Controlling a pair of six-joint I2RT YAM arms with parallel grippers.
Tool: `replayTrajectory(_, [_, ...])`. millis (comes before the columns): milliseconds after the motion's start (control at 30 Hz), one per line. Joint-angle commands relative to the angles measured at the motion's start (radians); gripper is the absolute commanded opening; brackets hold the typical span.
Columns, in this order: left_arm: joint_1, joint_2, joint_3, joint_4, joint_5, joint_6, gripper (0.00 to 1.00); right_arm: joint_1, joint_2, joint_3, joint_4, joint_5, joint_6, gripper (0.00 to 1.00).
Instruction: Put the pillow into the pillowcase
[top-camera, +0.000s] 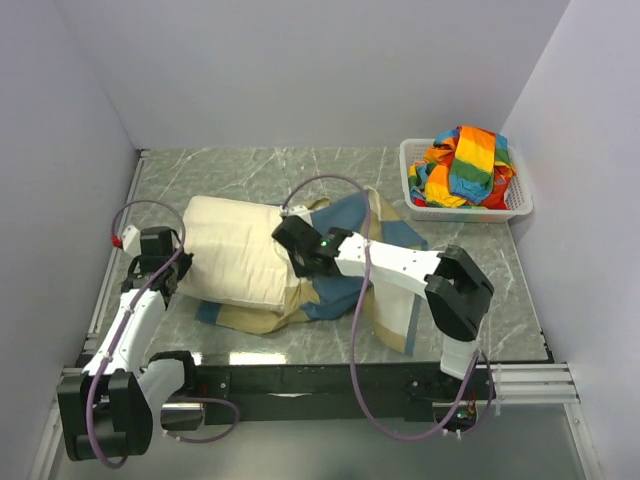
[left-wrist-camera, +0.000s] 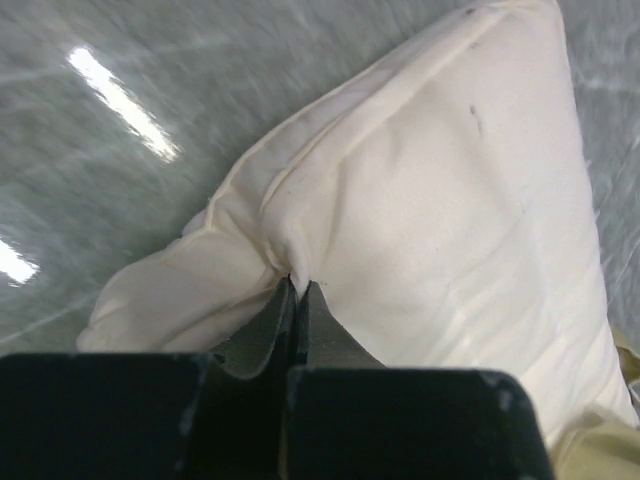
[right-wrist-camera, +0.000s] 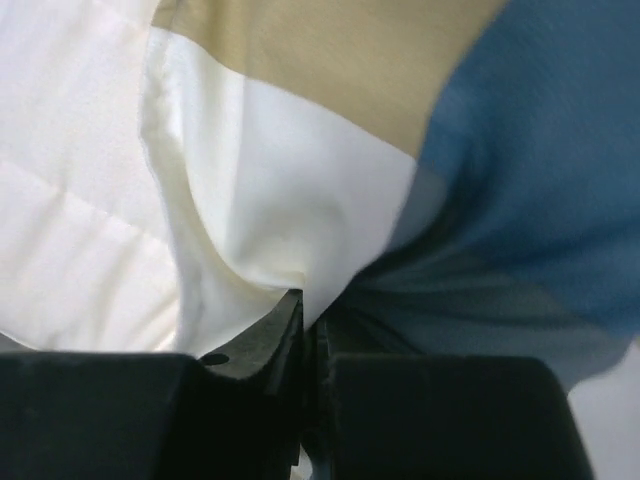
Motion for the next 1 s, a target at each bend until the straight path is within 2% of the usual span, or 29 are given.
replayTrajectory(0, [0.024, -0.045, 0.019, -0.086, 0.104, 0.042, 0.01, -0.02, 0.01, 0.099, 0.124, -0.049, -0.018, 0.2])
replayTrajectory(67, [0.024, -0.059, -0.004, -0.08, 0.109, 0.035, 0.01, -0.014, -0.02, 0.041, 0.111, -0.011, -0.002, 0.37])
replayTrajectory(100, [0.024, -0.069, -0.012, -0.079, 0.112, 0.031, 0.01, -0.008, -0.064, 0.013, 0.104, 0.003, 0.006, 0.49])
replayTrajectory(200, [0.024, -0.072, -0.037, -0.06, 0.126, 0.019, 0.01, 0.058, -0.179, -0.095, 0.091, 0.109, 0.044, 0.62])
replayTrajectory(333, [0.026, -0.065, -0.055, -0.052, 0.13, 0.015, 0.01, 0.178, -0.264, -0.169, 0.06, 0.186, 0.11, 0.65])
replayTrajectory(433, [0.027, -0.071, -0.061, -0.048, 0.133, 0.019, 0.01, 0.253, -0.222, -0.177, 0.025, 0.23, 0.168, 0.68])
replayTrajectory(533, [0.027, -0.08, -0.064, -0.049, 0.133, 0.02, 0.01, 0.275, -0.144, -0.195, 0.021, 0.21, 0.222, 0.68])
replayTrajectory(733, [0.029, -0.091, -0.064, -0.054, 0.136, 0.026, 0.01, 0.315, -0.127, -0.264, 0.028, 0.247, 0.327, 0.68])
replayTrajectory(967, [0.027, -0.103, -0.052, -0.062, 0.142, 0.031, 0.01, 0.327, -0.011, -0.202, 0.002, 0.249, 0.313, 0.68])
